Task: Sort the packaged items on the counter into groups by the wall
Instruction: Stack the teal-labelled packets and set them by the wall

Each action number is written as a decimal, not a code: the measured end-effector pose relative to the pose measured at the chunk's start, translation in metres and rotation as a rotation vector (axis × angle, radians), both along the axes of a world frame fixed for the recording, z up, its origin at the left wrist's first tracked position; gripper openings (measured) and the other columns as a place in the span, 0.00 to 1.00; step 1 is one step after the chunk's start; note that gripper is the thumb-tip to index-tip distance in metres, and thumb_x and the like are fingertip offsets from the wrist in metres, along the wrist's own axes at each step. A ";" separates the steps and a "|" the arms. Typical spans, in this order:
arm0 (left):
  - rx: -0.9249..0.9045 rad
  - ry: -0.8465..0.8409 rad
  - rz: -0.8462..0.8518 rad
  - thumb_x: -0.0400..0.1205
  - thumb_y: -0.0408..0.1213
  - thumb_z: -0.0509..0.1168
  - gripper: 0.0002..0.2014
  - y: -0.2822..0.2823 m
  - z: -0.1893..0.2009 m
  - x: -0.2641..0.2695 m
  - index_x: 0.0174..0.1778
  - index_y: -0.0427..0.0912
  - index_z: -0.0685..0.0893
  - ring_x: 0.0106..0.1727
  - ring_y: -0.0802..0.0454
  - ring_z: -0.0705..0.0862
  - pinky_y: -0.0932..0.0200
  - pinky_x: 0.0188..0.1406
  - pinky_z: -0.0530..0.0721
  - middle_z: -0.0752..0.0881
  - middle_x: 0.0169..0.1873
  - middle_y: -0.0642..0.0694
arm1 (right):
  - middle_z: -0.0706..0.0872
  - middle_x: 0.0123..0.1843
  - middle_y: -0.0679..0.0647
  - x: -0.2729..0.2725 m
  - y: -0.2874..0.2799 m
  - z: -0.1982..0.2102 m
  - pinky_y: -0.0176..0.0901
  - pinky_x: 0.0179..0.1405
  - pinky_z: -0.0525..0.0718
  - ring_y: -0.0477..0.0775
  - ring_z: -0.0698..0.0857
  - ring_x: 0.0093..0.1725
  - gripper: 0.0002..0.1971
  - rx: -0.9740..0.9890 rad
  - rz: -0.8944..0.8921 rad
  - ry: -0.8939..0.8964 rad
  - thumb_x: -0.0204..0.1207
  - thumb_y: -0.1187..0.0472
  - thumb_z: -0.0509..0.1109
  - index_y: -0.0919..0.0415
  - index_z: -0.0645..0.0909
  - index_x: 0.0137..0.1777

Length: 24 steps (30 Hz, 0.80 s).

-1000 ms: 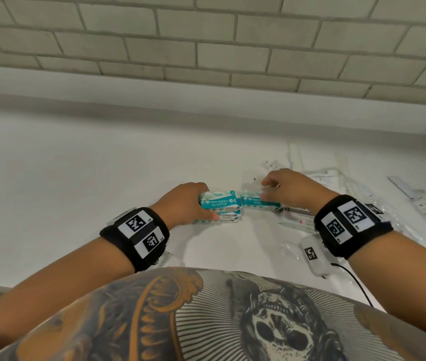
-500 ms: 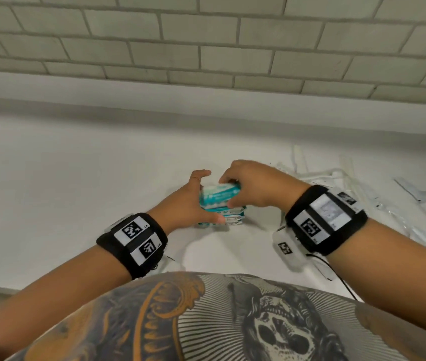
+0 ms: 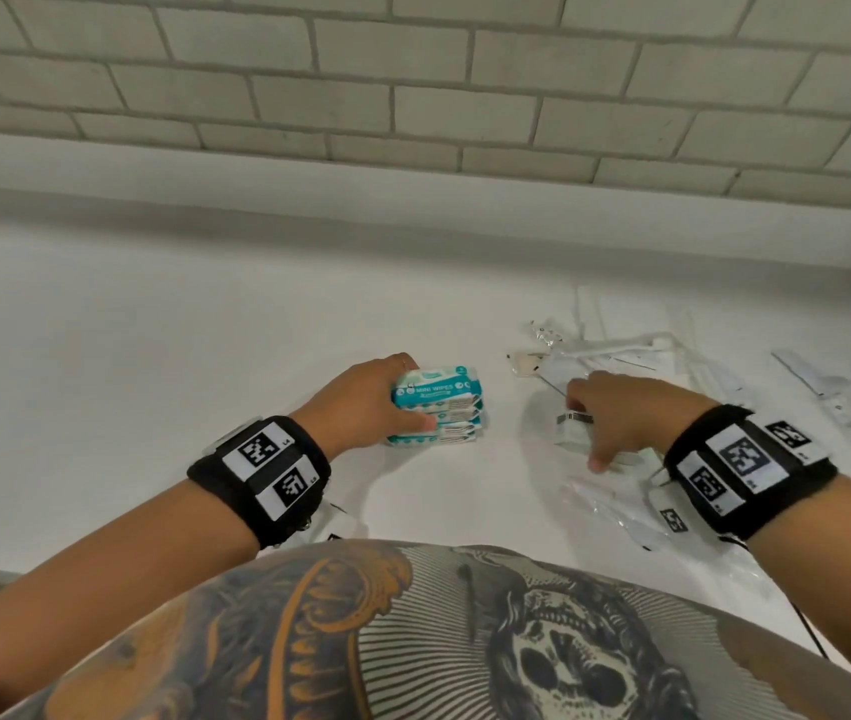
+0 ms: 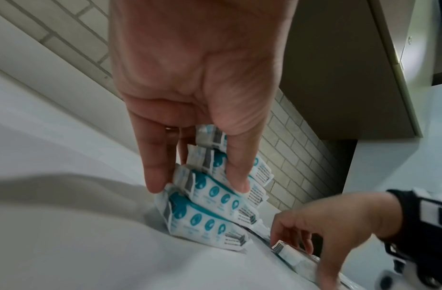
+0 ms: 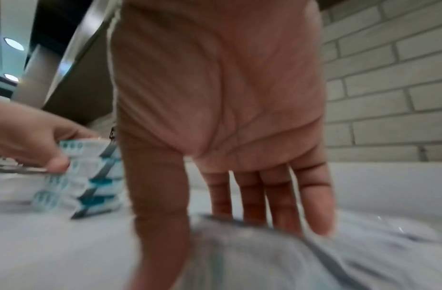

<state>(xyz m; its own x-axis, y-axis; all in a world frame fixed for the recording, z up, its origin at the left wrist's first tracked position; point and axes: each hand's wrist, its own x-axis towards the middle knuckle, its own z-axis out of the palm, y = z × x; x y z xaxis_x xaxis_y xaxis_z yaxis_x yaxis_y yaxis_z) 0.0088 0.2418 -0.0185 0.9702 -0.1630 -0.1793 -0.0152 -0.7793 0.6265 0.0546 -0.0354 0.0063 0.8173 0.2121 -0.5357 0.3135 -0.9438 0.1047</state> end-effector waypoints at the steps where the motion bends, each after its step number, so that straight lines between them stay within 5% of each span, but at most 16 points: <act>1: 0.005 0.001 0.002 0.74 0.48 0.75 0.19 0.000 0.000 0.000 0.56 0.53 0.77 0.46 0.58 0.86 0.63 0.43 0.84 0.86 0.49 0.55 | 0.79 0.50 0.48 -0.001 0.000 -0.004 0.42 0.38 0.78 0.51 0.81 0.45 0.32 0.028 -0.002 -0.021 0.61 0.58 0.82 0.52 0.71 0.63; 3: 0.008 0.001 0.004 0.73 0.49 0.75 0.18 0.000 0.000 0.000 0.55 0.54 0.77 0.45 0.59 0.85 0.63 0.42 0.84 0.86 0.48 0.56 | 0.80 0.46 0.47 0.000 0.004 -0.005 0.40 0.33 0.76 0.48 0.80 0.40 0.27 0.162 -0.032 -0.031 0.65 0.62 0.79 0.52 0.70 0.60; 7: 0.006 0.004 0.006 0.73 0.48 0.75 0.18 -0.001 0.000 -0.001 0.55 0.53 0.77 0.44 0.61 0.85 0.63 0.42 0.84 0.86 0.48 0.56 | 0.86 0.46 0.49 0.008 0.017 -0.002 0.46 0.47 0.85 0.51 0.84 0.43 0.11 0.546 -0.127 0.193 0.71 0.59 0.78 0.55 0.82 0.50; 9: 0.014 0.013 0.007 0.73 0.48 0.76 0.18 -0.001 0.001 0.000 0.55 0.53 0.77 0.45 0.59 0.85 0.63 0.42 0.85 0.86 0.48 0.55 | 0.88 0.44 0.50 0.013 0.020 -0.003 0.43 0.45 0.85 0.50 0.84 0.40 0.04 0.617 -0.172 0.176 0.76 0.61 0.74 0.57 0.86 0.49; 12: 0.020 0.020 0.000 0.73 0.48 0.76 0.18 -0.001 0.001 0.002 0.53 0.55 0.76 0.46 0.59 0.86 0.63 0.42 0.84 0.87 0.49 0.54 | 0.89 0.43 0.48 0.025 0.019 -0.006 0.36 0.35 0.80 0.47 0.84 0.38 0.08 0.551 -0.190 0.040 0.81 0.60 0.68 0.56 0.89 0.52; 17: 0.021 0.023 -0.006 0.73 0.47 0.76 0.18 -0.001 0.001 0.002 0.54 0.56 0.76 0.45 0.59 0.86 0.65 0.40 0.83 0.87 0.50 0.55 | 0.90 0.54 0.51 0.025 0.022 -0.009 0.35 0.37 0.80 0.47 0.84 0.43 0.12 0.491 -0.170 0.004 0.84 0.57 0.64 0.55 0.88 0.58; 21: 0.021 0.028 -0.005 0.73 0.47 0.76 0.18 -0.002 0.001 0.002 0.54 0.55 0.76 0.47 0.56 0.87 0.61 0.45 0.86 0.88 0.51 0.53 | 0.84 0.52 0.44 0.020 0.025 -0.015 0.39 0.44 0.78 0.46 0.82 0.48 0.18 0.374 -0.096 0.035 0.69 0.49 0.78 0.51 0.80 0.57; 24: 0.031 0.030 -0.001 0.73 0.46 0.76 0.18 -0.002 0.002 0.001 0.55 0.55 0.77 0.48 0.56 0.86 0.60 0.46 0.86 0.87 0.51 0.53 | 0.83 0.52 0.48 0.025 0.030 -0.012 0.40 0.43 0.82 0.47 0.82 0.45 0.20 0.247 -0.038 -0.068 0.63 0.58 0.79 0.52 0.78 0.54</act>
<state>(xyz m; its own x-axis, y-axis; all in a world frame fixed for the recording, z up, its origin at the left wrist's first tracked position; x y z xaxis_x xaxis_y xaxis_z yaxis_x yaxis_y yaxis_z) 0.0096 0.2397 -0.0166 0.9643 -0.1575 -0.2128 0.0026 -0.7982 0.6024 0.0792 -0.0058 -0.0060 0.8594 0.2983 -0.4153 0.2776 -0.9543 -0.1109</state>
